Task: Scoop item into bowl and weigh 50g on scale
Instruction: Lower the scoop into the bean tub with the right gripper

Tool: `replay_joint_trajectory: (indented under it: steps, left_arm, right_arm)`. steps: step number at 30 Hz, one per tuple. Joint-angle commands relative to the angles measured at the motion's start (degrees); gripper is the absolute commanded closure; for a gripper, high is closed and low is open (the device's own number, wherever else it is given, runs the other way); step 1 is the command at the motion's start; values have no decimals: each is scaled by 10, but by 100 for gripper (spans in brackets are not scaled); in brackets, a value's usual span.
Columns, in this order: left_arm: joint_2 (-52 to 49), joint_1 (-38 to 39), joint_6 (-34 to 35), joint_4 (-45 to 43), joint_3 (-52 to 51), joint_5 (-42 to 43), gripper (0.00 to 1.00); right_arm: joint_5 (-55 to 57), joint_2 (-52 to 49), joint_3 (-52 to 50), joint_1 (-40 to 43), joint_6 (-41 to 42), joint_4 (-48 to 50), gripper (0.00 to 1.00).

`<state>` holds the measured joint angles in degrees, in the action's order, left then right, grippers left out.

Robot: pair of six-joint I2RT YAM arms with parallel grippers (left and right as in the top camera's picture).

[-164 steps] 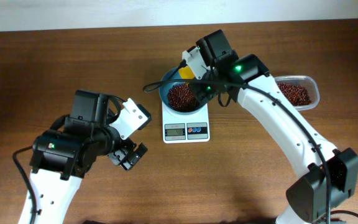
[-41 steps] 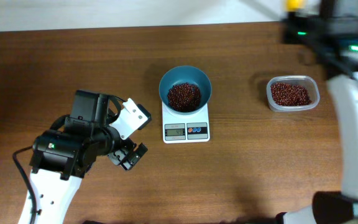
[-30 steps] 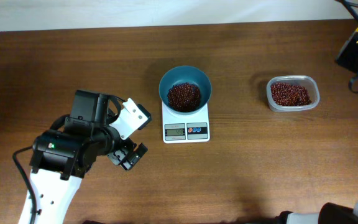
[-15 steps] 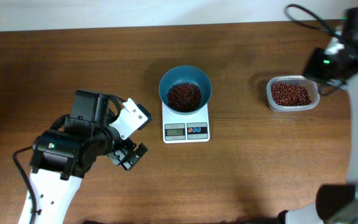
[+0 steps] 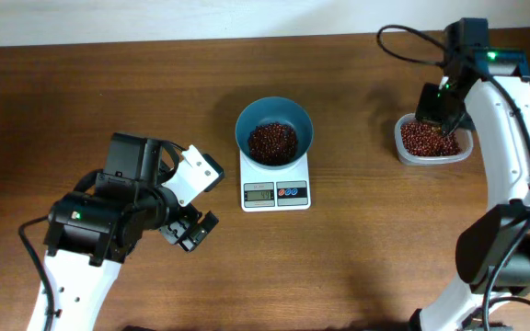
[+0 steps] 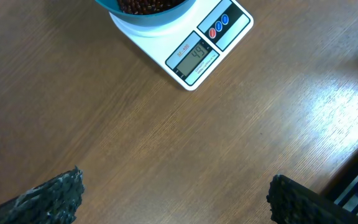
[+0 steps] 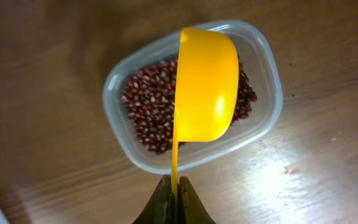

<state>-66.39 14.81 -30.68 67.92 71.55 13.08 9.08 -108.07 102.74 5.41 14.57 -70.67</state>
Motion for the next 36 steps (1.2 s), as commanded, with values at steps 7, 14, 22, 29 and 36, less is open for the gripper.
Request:
replay_joint_trajectory:
  steps: [7,14,22,29,36]
  left_arm:
    - [-3,-3,-11,-1,10,0,1]
    - [-3,-3,-11,-1,10,0,1]
    - [-3,-3,-11,-1,10,0,1]
    - [-3,-3,-11,-1,10,0,1]
    - [-3,-3,-11,-1,10,0,1]
  right_arm:
    - [21,-11,-54,-5,-8,15,96]
    - [21,-12,-99,-14,-8,56,96]
    - [21,-12,-106,-42,-8,77,96]
    - [35,-19,-106,-50,-8,76,96]
    - [40,-49,-107,-63,-8,66,96]
